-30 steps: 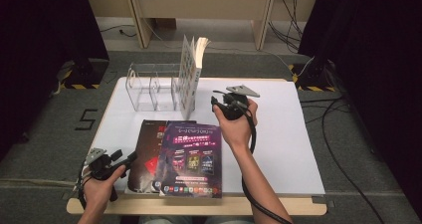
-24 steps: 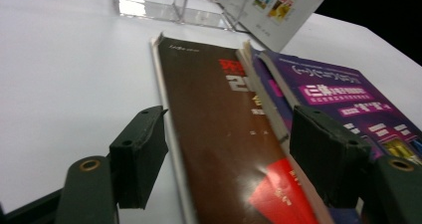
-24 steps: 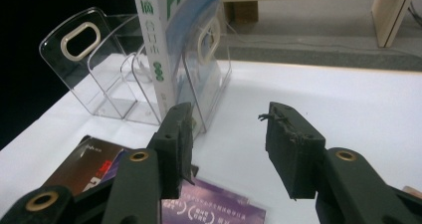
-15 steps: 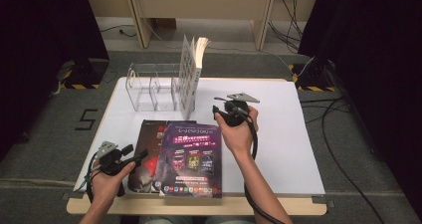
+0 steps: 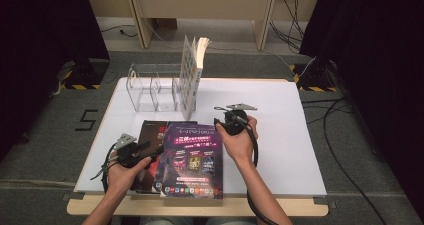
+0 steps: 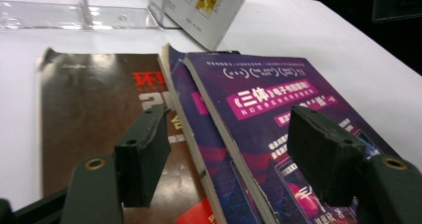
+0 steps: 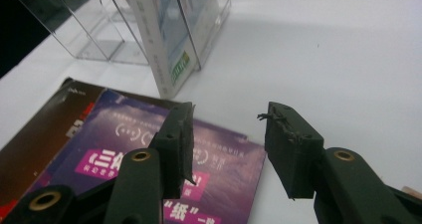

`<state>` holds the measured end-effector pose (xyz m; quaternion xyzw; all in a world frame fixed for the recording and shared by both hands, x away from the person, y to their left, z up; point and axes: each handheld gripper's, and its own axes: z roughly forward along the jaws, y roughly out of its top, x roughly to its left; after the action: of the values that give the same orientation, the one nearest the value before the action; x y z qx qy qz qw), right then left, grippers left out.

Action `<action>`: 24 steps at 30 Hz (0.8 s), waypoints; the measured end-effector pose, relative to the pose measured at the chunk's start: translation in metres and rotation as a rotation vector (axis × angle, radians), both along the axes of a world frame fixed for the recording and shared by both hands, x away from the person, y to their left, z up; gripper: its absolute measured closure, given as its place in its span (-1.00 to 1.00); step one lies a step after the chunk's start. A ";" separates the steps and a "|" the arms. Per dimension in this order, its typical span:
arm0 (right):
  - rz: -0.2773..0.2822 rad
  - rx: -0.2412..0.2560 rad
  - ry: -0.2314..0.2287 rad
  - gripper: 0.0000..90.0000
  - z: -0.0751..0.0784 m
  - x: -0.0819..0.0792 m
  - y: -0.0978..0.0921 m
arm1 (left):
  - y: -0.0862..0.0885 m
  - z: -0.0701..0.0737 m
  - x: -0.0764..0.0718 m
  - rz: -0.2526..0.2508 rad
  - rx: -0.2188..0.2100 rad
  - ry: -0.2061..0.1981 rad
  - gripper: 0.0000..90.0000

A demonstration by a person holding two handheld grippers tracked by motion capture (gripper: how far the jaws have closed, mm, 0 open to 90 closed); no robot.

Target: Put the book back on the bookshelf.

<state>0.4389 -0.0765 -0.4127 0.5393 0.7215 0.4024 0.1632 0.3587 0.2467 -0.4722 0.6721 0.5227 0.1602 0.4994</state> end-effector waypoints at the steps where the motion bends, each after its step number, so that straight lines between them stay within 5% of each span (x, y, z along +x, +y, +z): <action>1: 0.000 0.000 0.000 0.21 0.000 0.000 0.000 | -0.002 -0.001 0.001 -0.008 0.004 0.004 -0.29; 4: 0.010 -0.003 0.065 0.19 -0.012 0.003 0.001 | -0.007 -0.004 0.006 -0.019 0.007 0.018 -0.29; 10: 0.008 -0.031 0.083 0.16 -0.025 0.004 0.002 | -0.012 -0.007 0.008 -0.029 0.014 0.025 -0.29; 24: 0.005 -0.002 0.158 0.18 -0.042 0.004 0.004 | -0.027 -0.011 0.012 -0.072 0.032 0.048 -0.27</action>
<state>0.4430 -0.0723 -0.4544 0.5672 0.7340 0.3583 0.1054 0.3704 0.2195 -0.4835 0.7022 0.5073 0.1341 0.4812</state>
